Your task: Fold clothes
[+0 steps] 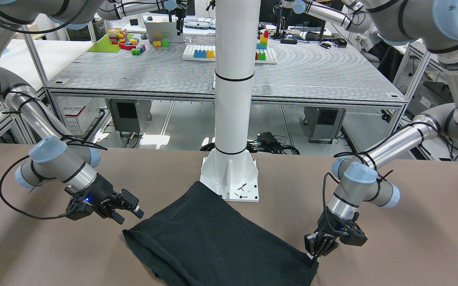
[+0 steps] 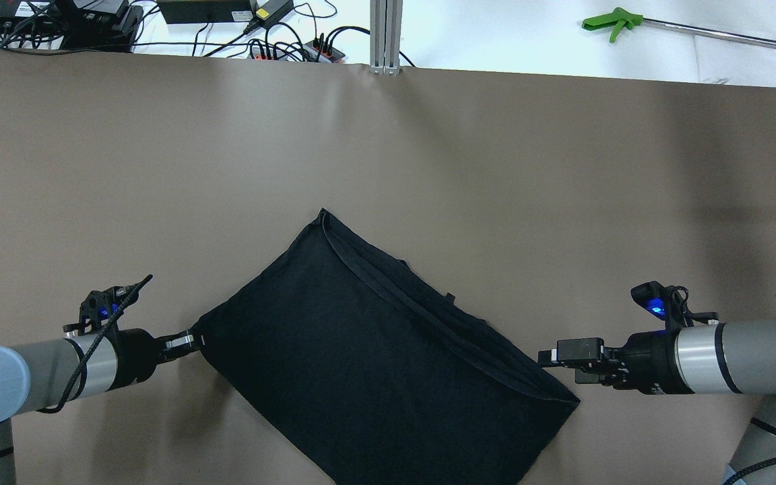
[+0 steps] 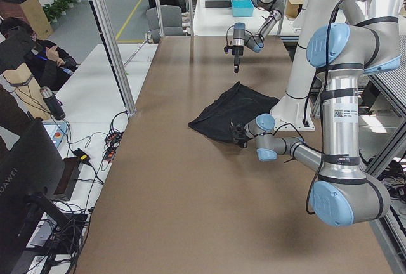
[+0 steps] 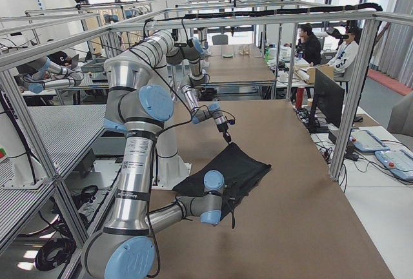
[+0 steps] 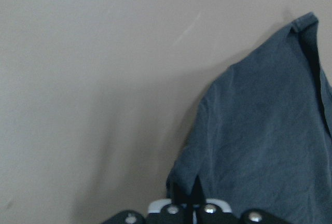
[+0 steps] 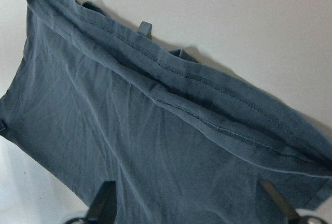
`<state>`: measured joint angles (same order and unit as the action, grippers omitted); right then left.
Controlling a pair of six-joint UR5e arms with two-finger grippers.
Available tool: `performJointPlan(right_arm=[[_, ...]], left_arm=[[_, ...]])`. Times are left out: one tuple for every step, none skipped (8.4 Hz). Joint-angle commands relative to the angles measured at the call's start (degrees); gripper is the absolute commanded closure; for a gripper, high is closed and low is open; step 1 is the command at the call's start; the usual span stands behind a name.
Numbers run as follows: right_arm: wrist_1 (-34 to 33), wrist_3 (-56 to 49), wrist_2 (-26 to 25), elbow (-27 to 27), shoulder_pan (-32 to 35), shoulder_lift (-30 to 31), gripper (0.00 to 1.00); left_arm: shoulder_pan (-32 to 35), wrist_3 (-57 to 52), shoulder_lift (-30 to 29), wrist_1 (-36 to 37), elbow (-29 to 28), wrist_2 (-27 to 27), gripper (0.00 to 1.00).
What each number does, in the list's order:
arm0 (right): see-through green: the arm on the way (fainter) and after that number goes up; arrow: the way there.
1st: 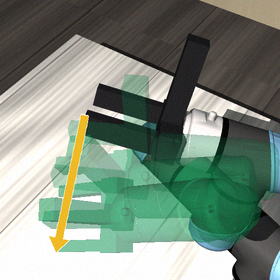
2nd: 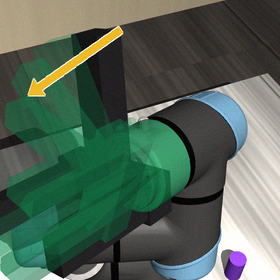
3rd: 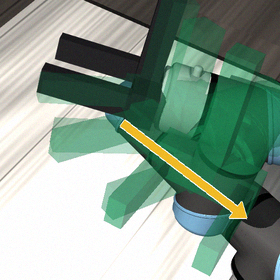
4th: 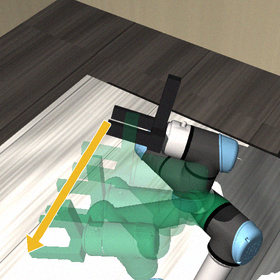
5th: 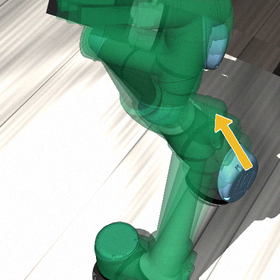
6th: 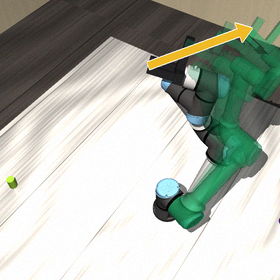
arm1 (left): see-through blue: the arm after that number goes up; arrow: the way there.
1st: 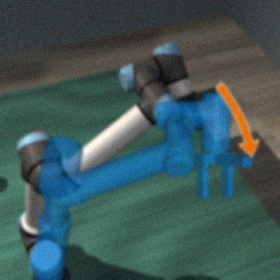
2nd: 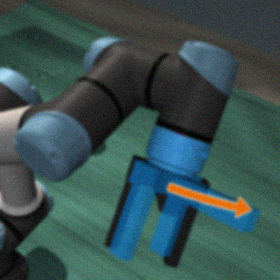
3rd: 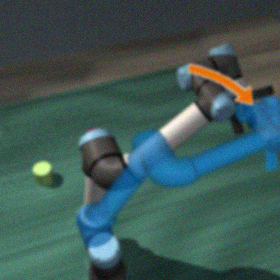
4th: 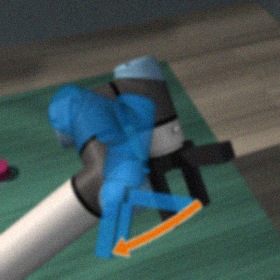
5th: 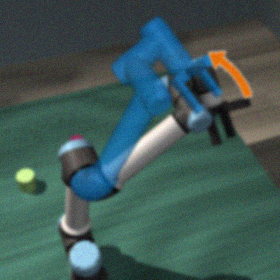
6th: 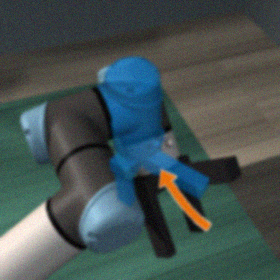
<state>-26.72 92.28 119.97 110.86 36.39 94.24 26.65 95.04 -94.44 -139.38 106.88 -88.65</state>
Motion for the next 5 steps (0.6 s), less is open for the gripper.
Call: performJointPlan(right_arm=[[0.0, 0.0, 0.0, 0.1, 0.1, 0.1, 0.06], [0.1, 0.0, 0.0, 0.1, 0.1, 0.2, 0.06], [0.1, 0.0, 0.0, 0.1, 0.0, 0.1, 0.06], [0.1, 0.0, 0.0, 0.0, 0.1, 0.2, 0.06], [0.0, 0.0, 0.0, 0.0, 0.0, 0.1, 0.06]], left_arm=[[5.6, -2.0, -14.8, 17.6, -2.8, 0.1, 1.00], [7.4, -2.3, -18.9, 18.3, -7.5, 0.0, 1.00], [9.4, -3.8, -22.6, 18.3, -12.0, -0.1, 1.00], [11.5, -5.2, -26.1, 17.8, -17.3, -0.2, 1.00], [12.9, -5.9, -29.9, 17.6, -22.3, -0.3, 1.00]])
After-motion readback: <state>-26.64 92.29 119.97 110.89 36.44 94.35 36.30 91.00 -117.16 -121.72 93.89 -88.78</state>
